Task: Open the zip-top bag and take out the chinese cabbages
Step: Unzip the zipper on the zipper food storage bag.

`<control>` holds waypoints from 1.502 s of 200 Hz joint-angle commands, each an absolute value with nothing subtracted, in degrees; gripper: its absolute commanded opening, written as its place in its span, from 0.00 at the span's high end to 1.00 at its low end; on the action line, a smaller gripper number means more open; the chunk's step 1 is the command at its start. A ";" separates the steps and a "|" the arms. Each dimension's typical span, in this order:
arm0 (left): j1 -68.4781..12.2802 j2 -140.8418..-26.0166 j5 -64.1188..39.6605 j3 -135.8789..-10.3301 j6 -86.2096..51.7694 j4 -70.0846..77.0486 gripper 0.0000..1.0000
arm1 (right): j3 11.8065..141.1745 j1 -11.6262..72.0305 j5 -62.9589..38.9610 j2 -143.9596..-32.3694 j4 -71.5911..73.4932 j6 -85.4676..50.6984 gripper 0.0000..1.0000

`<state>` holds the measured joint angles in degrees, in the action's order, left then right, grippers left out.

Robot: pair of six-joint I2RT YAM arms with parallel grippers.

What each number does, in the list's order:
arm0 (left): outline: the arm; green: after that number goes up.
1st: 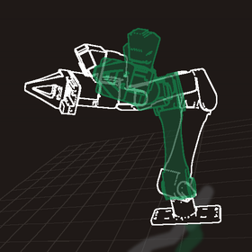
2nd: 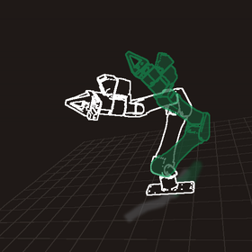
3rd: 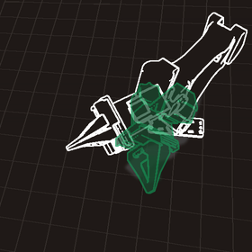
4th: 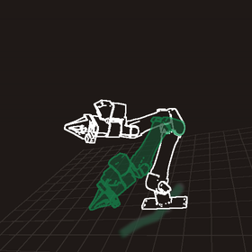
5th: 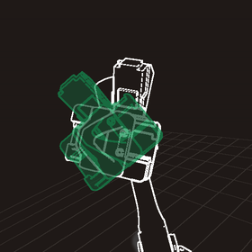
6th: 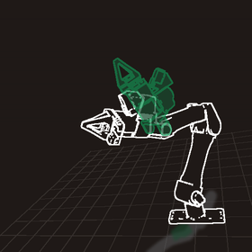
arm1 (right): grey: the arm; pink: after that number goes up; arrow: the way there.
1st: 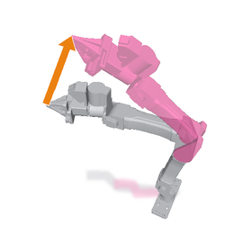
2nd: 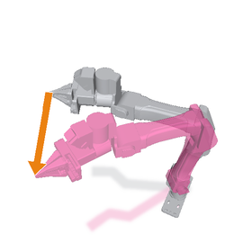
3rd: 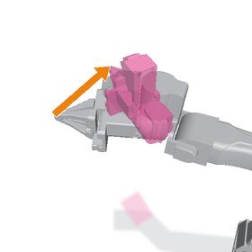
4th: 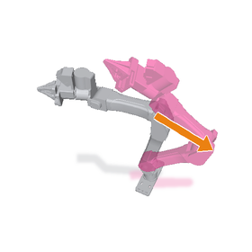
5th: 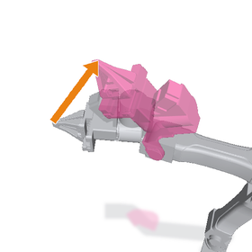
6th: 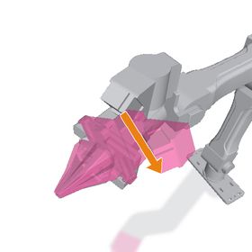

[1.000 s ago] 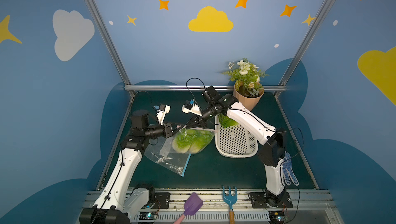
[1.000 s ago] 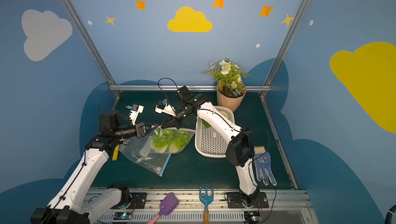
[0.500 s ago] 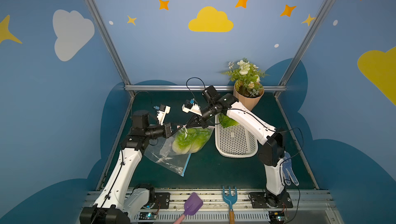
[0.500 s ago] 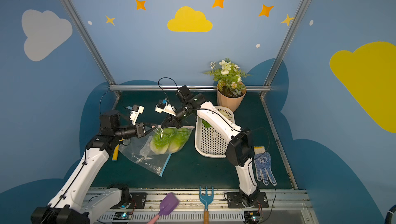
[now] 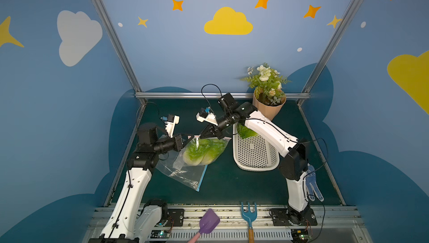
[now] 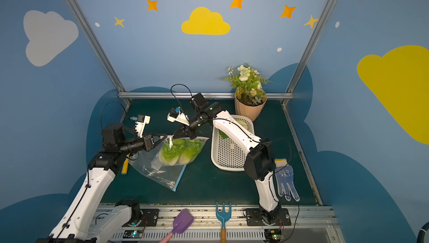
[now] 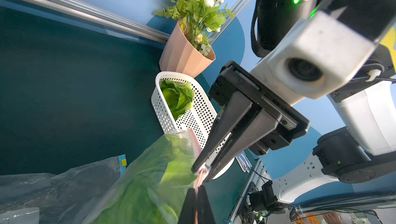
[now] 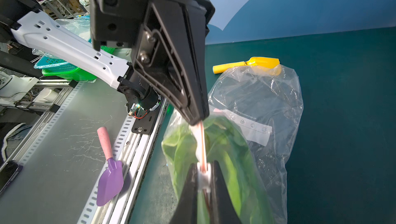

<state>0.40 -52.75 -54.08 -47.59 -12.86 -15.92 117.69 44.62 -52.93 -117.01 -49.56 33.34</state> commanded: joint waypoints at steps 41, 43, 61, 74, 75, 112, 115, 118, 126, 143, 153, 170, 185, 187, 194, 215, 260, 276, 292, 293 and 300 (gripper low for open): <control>4.07 -49.12 -49.56 -46.58 -13.31 -15.73 0.96 | 114.70 41.09 -50.99 -115.59 -51.93 33.28 1.00; 4.20 -48.95 -49.37 -46.52 -13.32 -15.73 0.96 | 114.65 41.06 -50.98 -115.58 -52.05 33.30 1.00; 5.04 -47.50 -48.48 -45.91 -13.95 -14.84 0.96 | 114.06 40.50 -50.80 -115.45 -52.33 33.31 1.00; 5.89 -46.82 -47.75 -45.79 -14.03 -15.21 0.96 | 113.32 40.10 -50.60 -115.17 -52.37 33.36 1.00; 5.98 -46.79 -47.69 -45.79 -14.05 -15.30 0.96 | 113.26 40.05 -50.57 -115.20 -52.33 33.29 1.00; 7.48 -46.15 -46.55 -46.35 -13.90 -17.13 0.96 | 111.65 38.65 -48.92 -114.24 -52.65 33.08 1.00; 7.58 -46.00 -46.38 -46.39 -13.92 -17.13 0.96 | 111.48 38.53 -48.76 -114.10 -52.60 33.13 1.00; 7.70 -45.98 -46.14 -46.40 -13.90 -17.20 0.96 | 111.34 38.38 -48.63 -113.96 -52.59 33.13 1.00; 8.04 -45.88 -46.01 -46.41 -13.80 -17.20 0.96 | 110.95 37.87 -48.35 -113.67 -52.64 33.06 1.00; 8.87 -45.66 -45.97 -46.86 -13.97 -17.58 0.96 | 110.35 37.10 -47.38 -113.04 -52.68 32.87 1.00; 9.37 -45.61 -45.59 -47.64 -13.03 -18.76 0.96 | 110.15 36.68 -46.50 -112.73 -53.18 32.94 1.00; 10.17 -45.49 -45.10 -48.25 -12.13 -19.89 0.96 | 110.14 36.01 -45.47 -112.33 -54.36 33.43 1.00; 10.93 -45.35 -44.94 -48.21 -12.01 -19.86 0.96 | 109.65 35.43 -44.80 -111.91 -54.89 33.61 1.00; 11.02 -45.35 -44.92 -48.20 -12.08 -19.82 0.96 | 109.55 35.36 -44.75 -111.89 -54.99 33.69 1.00; 11.20 -45.33 -44.90 -48.09 -12.11 -19.76 0.96 | 109.32 35.10 -44.44 -111.79 -55.20 33.67 1.00; 12.19 -45.51 -44.54 -47.99 -12.15 -19.69 0.96 | 108.88 34.40 -43.69 -111.40 -55.87 33.91 1.00; 13.38 -46.47 -47.59 -46.95 -15.10 -16.19 0.96 | 108.08 33.56 -44.03 -110.99 -56.18 34.05 1.00; 13.36 -46.90 -49.53 -46.43 -16.50 -14.18 0.96 | 108.57 33.55 -44.95 -111.47 -56.38 33.84 1.00; 13.35 -47.55 -53.31 -45.82 -17.67 -11.66 0.96 | 109.28 33.75 -45.91 -112.00 -56.38 33.67 1.00; 13.27 -47.64 -53.51 -45.81 -17.80 -11.54 0.96 | 109.26 33.75 -45.98 -111.99 -56.40 33.67 1.00; 13.27 -48.09 -54.37 -45.54 -18.40 -10.38 0.96 | 109.63 33.92 -45.90 -112.24 -56.43 33.66 1.00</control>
<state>13.21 -47.24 -49.50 -45.95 -16.03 -15.88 108.09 32.99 -44.18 -113.34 -55.09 33.45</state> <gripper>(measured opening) 0.049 0.070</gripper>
